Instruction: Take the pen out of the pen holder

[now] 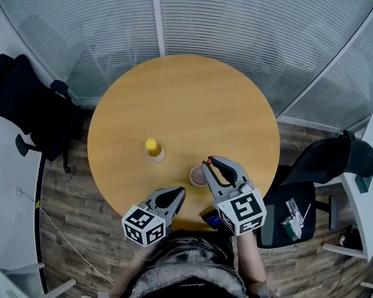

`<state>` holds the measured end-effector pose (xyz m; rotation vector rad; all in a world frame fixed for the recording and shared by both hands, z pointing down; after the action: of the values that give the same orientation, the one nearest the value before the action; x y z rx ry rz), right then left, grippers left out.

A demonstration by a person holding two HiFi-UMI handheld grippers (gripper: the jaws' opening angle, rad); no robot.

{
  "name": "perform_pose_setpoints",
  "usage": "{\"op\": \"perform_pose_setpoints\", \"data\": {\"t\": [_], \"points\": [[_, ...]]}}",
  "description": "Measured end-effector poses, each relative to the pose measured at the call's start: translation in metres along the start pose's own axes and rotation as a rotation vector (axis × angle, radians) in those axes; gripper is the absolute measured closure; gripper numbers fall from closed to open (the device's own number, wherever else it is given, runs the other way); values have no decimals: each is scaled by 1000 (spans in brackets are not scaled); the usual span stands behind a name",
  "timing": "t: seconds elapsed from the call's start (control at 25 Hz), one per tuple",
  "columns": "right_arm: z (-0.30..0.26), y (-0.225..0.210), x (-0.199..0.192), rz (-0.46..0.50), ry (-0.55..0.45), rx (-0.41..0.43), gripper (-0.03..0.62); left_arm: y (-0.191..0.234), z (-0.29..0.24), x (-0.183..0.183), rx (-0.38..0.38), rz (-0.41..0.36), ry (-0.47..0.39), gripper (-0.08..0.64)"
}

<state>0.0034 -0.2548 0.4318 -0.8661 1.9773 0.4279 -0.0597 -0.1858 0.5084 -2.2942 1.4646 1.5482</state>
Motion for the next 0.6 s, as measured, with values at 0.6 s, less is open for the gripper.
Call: {"op": "perform_pose_setpoints", "data": {"t": [0.6], "points": [[-4, -3, -4, 6, 17, 2, 520, -1, -2, 1, -9, 4, 3, 557]]}}
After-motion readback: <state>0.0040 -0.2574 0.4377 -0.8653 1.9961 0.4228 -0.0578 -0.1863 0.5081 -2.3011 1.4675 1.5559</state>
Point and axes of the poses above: the fingertips, and each gripper's own axes: z backward along the fingers, y to its left, x out of its top, the point moved 1 cm from there along z, backward along the fingers, and after that the axes turned 14 degrees about y, right-handed, at the moved point
